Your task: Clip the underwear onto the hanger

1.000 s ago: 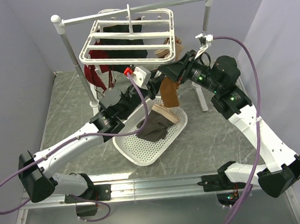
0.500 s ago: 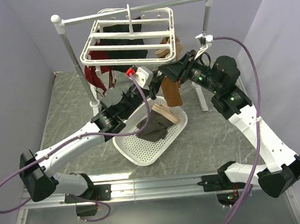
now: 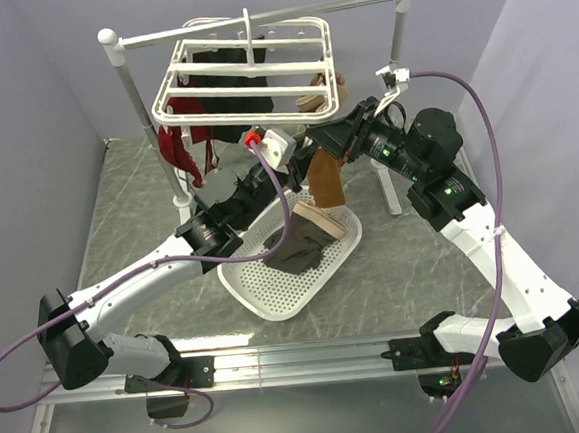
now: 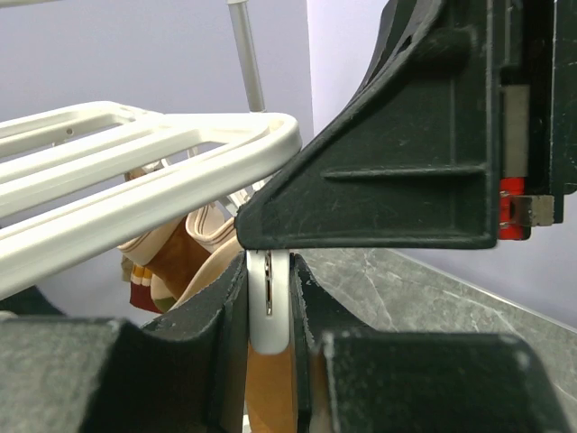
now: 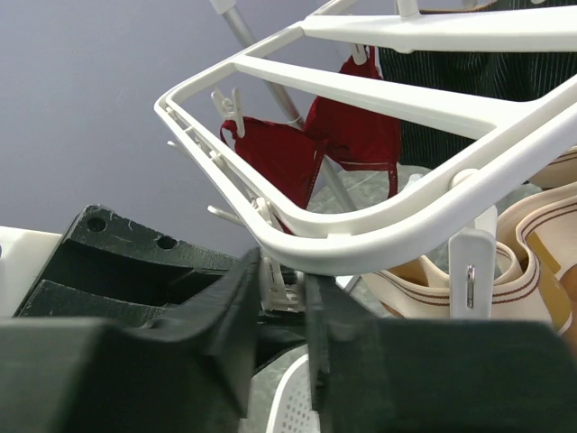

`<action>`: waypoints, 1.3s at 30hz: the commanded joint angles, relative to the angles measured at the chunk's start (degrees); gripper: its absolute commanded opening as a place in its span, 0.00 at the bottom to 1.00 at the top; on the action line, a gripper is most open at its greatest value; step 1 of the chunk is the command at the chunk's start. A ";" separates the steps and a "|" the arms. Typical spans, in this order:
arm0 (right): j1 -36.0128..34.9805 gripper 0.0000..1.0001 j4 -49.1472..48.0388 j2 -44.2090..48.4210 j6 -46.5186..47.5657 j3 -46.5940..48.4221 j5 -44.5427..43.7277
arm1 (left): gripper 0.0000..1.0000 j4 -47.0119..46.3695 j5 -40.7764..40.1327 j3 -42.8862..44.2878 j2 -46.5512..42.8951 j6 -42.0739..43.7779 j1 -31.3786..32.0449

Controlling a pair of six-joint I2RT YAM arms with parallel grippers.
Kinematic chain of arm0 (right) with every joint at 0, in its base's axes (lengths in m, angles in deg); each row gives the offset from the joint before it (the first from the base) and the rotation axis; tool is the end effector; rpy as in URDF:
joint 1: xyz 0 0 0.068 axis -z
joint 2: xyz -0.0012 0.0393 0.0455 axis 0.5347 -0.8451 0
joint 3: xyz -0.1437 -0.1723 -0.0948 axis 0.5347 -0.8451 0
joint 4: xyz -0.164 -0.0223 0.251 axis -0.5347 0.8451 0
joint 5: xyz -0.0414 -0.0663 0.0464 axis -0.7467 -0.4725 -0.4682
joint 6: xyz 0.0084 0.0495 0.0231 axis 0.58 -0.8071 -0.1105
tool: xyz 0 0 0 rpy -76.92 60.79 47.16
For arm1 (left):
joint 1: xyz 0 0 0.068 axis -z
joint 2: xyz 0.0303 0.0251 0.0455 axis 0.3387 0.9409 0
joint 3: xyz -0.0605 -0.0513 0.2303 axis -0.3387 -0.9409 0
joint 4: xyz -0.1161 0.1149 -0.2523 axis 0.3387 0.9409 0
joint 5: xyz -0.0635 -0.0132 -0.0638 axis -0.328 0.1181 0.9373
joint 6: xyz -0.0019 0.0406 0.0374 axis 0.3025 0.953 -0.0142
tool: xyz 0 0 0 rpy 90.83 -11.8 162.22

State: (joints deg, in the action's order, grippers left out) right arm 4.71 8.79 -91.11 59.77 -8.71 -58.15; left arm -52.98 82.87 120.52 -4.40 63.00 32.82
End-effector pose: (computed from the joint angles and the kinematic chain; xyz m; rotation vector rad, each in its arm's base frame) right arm 0.2666 0.1572 0.4519 -0.3517 1.4812 1.1158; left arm 0.2213 -0.2845 0.3981 0.5529 1.1547 -0.6624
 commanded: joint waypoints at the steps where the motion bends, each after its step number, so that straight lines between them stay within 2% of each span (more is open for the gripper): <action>1: -0.68 0.22 -0.60 0.82 1.72 0.53 0.73 | 0.05 -1.42 2.16 3.12 0.00 -0.44 0.38; 3: -0.77 0.08 -0.43 0.82 1.72 0.70 0.21 | 0.22 -0.98 1.90 2.86 -0.53 -0.97 0.29; 4: -0.77 0.06 -0.43 0.82 1.63 0.79 0.12 | 0.29 -0.63 1.90 2.42 -0.97 -1.15 0.29; 5: -0.69 0.04 -0.43 0.73 1.37 1.05 0.12 | 0.42 -0.37 2.07 1.90 -1.49 -1.24 0.29; 6: -0.77 0.00 -0.43 0.47 1.20 1.14 0.03 | 0.46 0.76 2.07 1.37 -2.80 -1.67 0.29; 8: -0.60 0.00 -0.43 0.47 0.76 1.40 0.29 | 0.55 2.35 2.68 -0.30 -4.48 -2.20 0.11; 12: -0.68 0.00 -0.43 0.47 0.40 1.76 0.47 | 0.60 8.48 3.74 -4.87 -12.28 -4.57 -1.11; 16: -0.60 0.00 -0.43 0.47 0.58 1.76 0.38 | 0.63 18.07 6.55 -9.17 -19.59 -4.84 -1.47; 17: -0.51 0.00 -0.52 0.47 0.58 1.67 0.21 | 0.63 20.18 9.43 -9.97 -21.00 -4.75 -1.47; 19: -0.60 0.00 -0.43 0.38 0.58 1.76 -0.14 | 0.63 32.00 15.39 -10.85 -24.60 -0.56 -1.56; 24: -0.42 0.00 -0.43 -0.23 0.49 2.11 -0.58 | 0.59 41.45 23.58 -12.87 -25.58 0.26 -2.26; 26: -0.33 0.00 -0.43 -0.41 0.49 2.37 -0.67 | 0.58 42.52 24.66 -13.23 -24.53 -0.26 -2.17; 29: -0.07 0.00 -0.43 -0.50 0.14 2.63 -0.76 | 0.55 42.43 21.86 -14.11 -20.23 -1.93 -2.43; 35: 0.46 0.00 0.71 -0.67 -0.12 3.07 -1.29 | 0.48 42.17 19.22 -9.19 -5.30 -3.78 -5.42; 39: 0.72 0.00 0.54 -0.68 -0.56 3.25 -1.20 | 0.46 36.13 15.36 -11.28 1.39 -7.30 -5.60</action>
State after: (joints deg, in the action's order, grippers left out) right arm 4.95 9.58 -91.70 59.99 -8.25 -59.36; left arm -12.09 101.08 108.32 -4.05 58.59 27.36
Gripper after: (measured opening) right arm 0.048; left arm 0.465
